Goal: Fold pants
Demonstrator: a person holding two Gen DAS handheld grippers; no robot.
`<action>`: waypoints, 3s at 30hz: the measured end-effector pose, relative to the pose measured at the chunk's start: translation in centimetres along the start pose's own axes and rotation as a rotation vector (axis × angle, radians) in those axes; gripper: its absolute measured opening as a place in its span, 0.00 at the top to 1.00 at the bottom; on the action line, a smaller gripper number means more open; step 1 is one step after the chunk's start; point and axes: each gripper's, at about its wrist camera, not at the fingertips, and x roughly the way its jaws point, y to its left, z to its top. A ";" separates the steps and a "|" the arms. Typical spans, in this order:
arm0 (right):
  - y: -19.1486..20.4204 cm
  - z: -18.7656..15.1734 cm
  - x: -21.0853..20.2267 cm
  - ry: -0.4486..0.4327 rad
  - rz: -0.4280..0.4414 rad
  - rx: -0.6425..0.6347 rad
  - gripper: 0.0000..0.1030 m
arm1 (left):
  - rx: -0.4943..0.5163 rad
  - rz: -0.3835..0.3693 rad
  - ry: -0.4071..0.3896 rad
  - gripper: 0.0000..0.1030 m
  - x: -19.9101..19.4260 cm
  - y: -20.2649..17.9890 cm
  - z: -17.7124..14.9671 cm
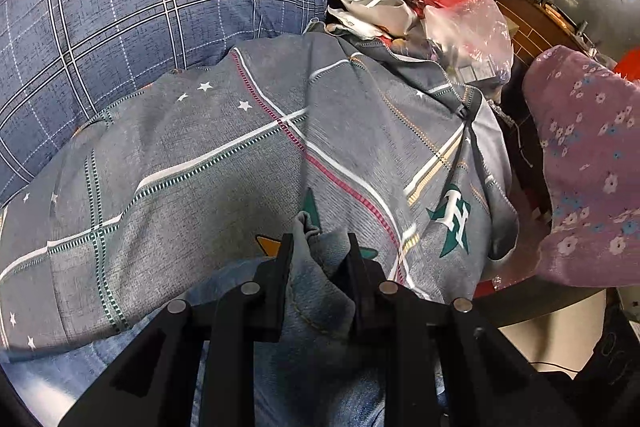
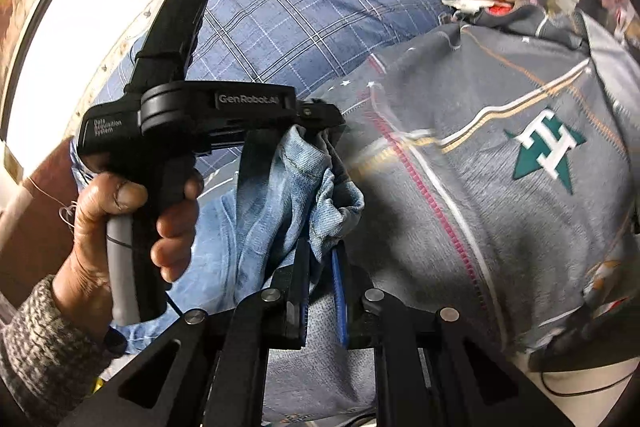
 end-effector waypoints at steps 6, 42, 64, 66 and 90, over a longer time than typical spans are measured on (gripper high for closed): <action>1.8 0.2 -0.8 -0.026 0.014 -0.066 0.89 | -0.011 0.007 -0.027 0.80 -1.0 -0.1 -0.2; 20.1 -8.5 14.1 0.371 0.222 -0.636 0.86 | -0.792 0.026 -0.304 0.72 -16.2 24.2 -23.4; 17.4 2.8 18.0 0.439 0.347 -0.349 0.49 | -0.611 0.295 -0.223 0.68 -14.0 13.1 -26.3; 17.2 2.3 20.6 0.493 0.323 -0.336 0.49 | -0.588 0.322 -0.229 0.68 -13.8 12.7 -26.6; 9.5 2.8 17.5 0.379 0.150 -0.230 0.47 | -0.624 0.358 -0.198 0.67 -13.2 13.3 -28.2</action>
